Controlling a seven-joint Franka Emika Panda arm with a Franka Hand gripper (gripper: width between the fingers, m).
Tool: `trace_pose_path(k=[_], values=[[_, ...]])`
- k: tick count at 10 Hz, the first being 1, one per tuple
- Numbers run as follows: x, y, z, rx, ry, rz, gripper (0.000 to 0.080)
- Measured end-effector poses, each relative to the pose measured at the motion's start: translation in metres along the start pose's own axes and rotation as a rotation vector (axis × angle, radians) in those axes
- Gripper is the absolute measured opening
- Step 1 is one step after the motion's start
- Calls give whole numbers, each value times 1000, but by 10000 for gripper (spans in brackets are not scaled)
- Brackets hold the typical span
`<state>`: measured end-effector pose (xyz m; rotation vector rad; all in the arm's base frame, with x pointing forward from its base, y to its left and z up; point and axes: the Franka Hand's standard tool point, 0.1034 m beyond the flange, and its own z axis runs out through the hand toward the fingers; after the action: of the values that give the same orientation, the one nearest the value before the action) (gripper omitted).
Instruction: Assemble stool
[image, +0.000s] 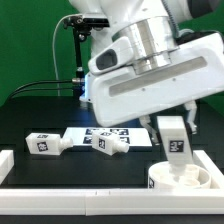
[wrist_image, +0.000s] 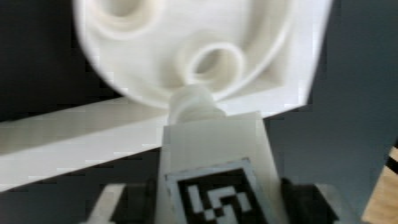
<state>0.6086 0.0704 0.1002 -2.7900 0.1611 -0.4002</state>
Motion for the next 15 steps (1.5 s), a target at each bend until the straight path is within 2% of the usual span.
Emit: trace_pose_path(k=[4, 5, 7, 11, 15], values=[[-2, 1, 1, -1, -4, -7, 323], [-1, 1, 3, -13, 25, -11, 323], [-7, -7, 11, -13, 25, -13, 323], [-14, -15, 20, -9, 14, -13, 323], [-16, -9, 21, -13, 12, -7, 323]])
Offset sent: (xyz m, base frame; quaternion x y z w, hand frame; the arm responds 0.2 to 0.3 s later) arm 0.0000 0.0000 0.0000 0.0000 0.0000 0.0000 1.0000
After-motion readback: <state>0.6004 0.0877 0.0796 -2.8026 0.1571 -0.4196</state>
